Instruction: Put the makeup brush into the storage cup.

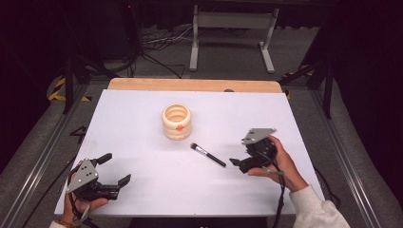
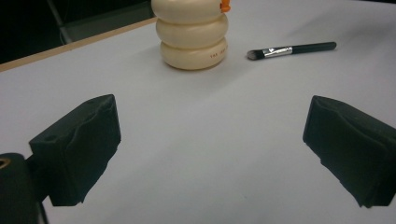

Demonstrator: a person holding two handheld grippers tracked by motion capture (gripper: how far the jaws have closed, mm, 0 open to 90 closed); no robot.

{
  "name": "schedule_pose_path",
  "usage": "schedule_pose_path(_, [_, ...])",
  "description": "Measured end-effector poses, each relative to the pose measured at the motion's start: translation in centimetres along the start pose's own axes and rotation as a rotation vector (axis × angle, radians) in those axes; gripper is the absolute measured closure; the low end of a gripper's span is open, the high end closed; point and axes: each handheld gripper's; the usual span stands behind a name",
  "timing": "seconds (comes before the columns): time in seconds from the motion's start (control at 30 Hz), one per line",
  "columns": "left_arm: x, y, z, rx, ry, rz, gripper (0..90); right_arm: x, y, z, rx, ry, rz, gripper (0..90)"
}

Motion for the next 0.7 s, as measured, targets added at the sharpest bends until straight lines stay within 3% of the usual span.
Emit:
schedule_pose_path(0.1, [0.0, 0.1, 0.0, -0.005, -0.008, 0.010, 5.1, 2.7, -0.4, 1.1, 0.019, -0.073, -0.046, 20.9])
schedule_pose_path(0.2, [0.0, 0.1, 0.0, -0.009, -0.001, 0.002, 5.3, 4.9, -0.9, 2.4, 0.064, -0.144, -0.063, 21.6])
schedule_pose_path(0.33, [-0.1, -0.1, 0.0, -0.019, 0.001, -0.014, 5.6, 7.4, -0.9, 4.8, 0.064, -0.262, -0.072, 25.9])
schedule_pose_path(0.4, [-0.1, -0.2, 0.0, -0.021, 0.001, -0.014, 5.9, 7.9, -0.8, 5.3, 0.077, -0.281, -0.063, 27.3])
schedule_pose_path(0.5, [-0.1, -0.1, 0.1, -0.026, -0.001, -0.007, 6.1, 9.2, -0.4, 7.1, 0.083, -0.354, -0.052, 33.5])
schedule_pose_path(0.63, [-0.1, -0.1, 0.4, -0.036, -0.017, 0.001, 6.4, 9.8, -0.3, 8.9, 0.108, -0.395, -0.042, 40.8])
schedule_pose_path(0.7, [-0.1, -0.1, 0.5, -0.037, -0.017, 0.001, 6.6, 10.0, -0.2, 9.8, 0.098, -0.410, -0.025, 47.5])
Point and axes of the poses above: each handheld gripper's, and its own axes: z roughly forward along the jaws, x roughly out of its top, y roughly to its right, and after that the axes turned 12 degrees about -y, right-handed
